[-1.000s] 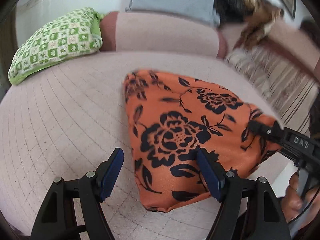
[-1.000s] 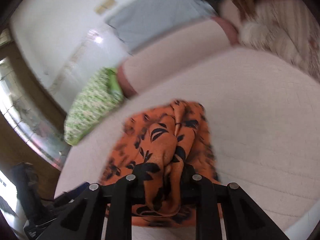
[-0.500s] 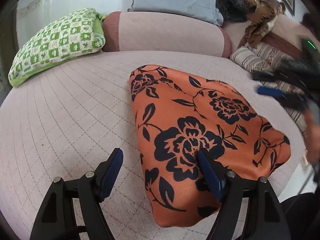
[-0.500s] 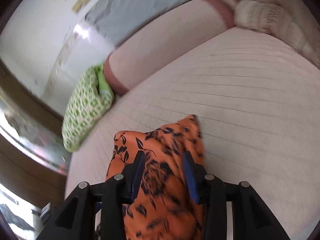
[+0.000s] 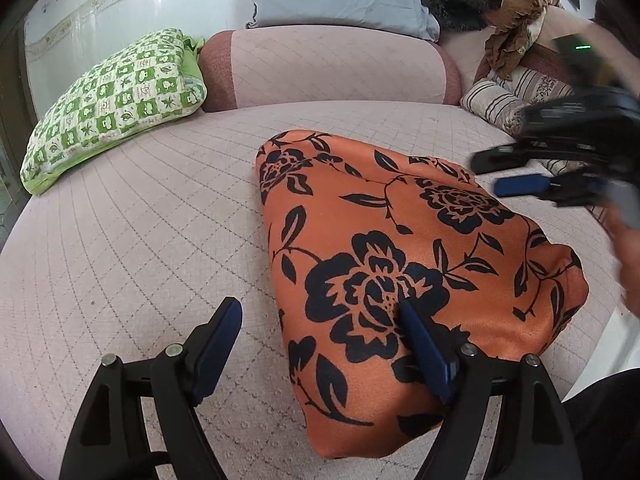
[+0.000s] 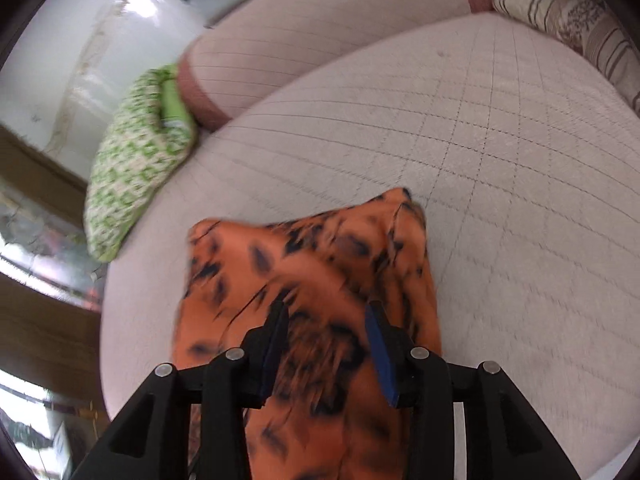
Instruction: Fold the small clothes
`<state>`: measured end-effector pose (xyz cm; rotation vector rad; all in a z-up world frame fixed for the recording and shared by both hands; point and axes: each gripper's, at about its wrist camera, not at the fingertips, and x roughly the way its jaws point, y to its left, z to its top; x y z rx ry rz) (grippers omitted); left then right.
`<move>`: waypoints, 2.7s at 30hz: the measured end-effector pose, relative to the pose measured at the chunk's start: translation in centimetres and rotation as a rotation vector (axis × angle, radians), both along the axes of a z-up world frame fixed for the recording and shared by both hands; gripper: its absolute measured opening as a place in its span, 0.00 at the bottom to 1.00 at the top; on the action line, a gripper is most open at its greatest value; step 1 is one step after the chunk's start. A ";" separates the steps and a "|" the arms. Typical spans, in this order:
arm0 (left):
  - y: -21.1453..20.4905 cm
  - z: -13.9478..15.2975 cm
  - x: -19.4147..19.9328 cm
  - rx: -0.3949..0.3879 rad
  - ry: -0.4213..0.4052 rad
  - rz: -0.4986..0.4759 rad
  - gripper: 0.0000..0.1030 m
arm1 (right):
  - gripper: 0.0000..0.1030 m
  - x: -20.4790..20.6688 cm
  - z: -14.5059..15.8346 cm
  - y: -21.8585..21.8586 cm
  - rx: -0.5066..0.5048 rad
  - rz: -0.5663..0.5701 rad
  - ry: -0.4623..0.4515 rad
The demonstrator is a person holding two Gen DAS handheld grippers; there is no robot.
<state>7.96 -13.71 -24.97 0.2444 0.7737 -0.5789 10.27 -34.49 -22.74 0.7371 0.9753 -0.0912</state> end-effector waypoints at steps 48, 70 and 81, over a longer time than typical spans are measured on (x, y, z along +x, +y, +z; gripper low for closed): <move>10.2 4.7 2.6 -0.022 -0.161 0.298 0.79 | 0.54 -9.0 4.0 7.4 -0.064 0.112 -0.372; 5.5 3.6 2.6 0.012 -0.130 0.239 0.79 | 0.56 -10.8 3.2 1.5 -0.032 -0.016 -0.348; 3.8 3.0 2.4 0.036 -0.120 0.211 0.79 | 0.56 -10.6 2.5 1.1 -0.021 -0.007 -0.314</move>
